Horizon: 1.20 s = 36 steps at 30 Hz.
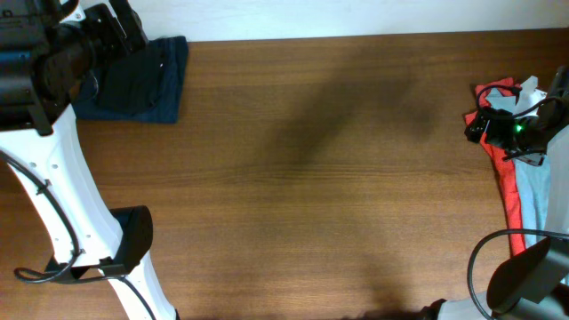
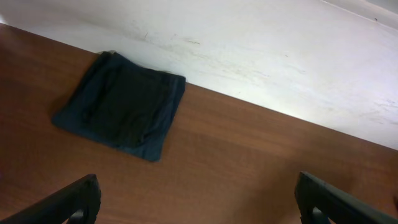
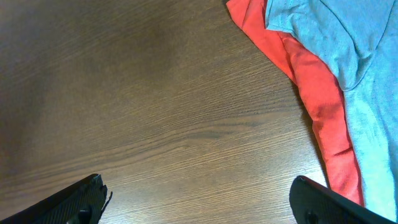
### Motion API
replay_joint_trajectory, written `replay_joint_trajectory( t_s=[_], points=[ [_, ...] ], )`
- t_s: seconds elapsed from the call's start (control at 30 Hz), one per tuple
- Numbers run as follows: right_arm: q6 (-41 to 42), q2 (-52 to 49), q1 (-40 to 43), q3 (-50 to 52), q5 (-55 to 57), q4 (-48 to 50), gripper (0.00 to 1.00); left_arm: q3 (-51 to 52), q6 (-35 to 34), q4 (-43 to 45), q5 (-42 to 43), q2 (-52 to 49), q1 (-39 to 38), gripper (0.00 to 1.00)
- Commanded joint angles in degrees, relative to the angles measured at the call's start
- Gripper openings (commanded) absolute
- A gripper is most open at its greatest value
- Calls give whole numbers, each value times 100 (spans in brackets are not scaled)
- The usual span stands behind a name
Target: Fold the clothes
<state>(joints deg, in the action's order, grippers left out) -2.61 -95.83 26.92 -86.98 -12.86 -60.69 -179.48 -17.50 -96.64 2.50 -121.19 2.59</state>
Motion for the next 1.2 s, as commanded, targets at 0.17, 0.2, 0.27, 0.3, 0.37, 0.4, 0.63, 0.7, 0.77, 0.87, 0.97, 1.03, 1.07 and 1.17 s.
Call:
replay_joint_trajectory(
  t_s=[0.17, 0.2, 0.27, 0.3, 0.37, 0.4, 0.63, 0.7, 0.77, 0.87, 0.97, 1.03, 1.07, 1.17],
  points=[
    [-7, 48, 11, -24, 92, 0, 99, 17, 44, -4, -83, -26, 7, 99],
    [-7, 48, 11, -24, 92, -2, 99, 17, 44, -4, -83, -26, 7, 99],
    [-7, 48, 11, -24, 92, 0, 99, 17, 44, -4, -83, -26, 7, 99],
    [-7, 48, 11, -24, 92, -2, 99, 17, 44, -4, -83, -26, 7, 99],
    [-7, 48, 11, -24, 92, -2, 98, 17, 44, -4, -83, -26, 7, 99],
    [-7, 37, 11, -24, 92, 0, 99, 17, 44, -4, -83, -26, 7, 99],
    [-7, 455, -133, -20, 94, -2, 98, 17, 44, -4, -83, -26, 7, 99],
    [-7, 994, -417, -20, 94, 0, 99, 17, 44, -4, -83, -26, 7, 99],
    [-7, 1526, -787, -20, 94, 0, 99, 17, 44, -4, -83, -26, 7, 99],
    [-9, 2304, -1502, -20, 144, -2, 99, 17, 44, -4, -83, -26, 7, 99],
    [-11, 3469, -2726, -20, 459, 210, 99, 17, 44, -4, -83, -26, 7, 99],
    [-11, 4052, -3193, 7, 625, 374, 98, 17, 44, -4, -83, -26, 7, 99],
    [-11, 4155, -3257, 17, 625, 398, 99, 17, 44, -4, -83, -26, 7, 99],
    [-7, 5213, -3672, 175, 605, 457, 98, 17, 44, -4, -83, -26, 7, 99]
  ],
)
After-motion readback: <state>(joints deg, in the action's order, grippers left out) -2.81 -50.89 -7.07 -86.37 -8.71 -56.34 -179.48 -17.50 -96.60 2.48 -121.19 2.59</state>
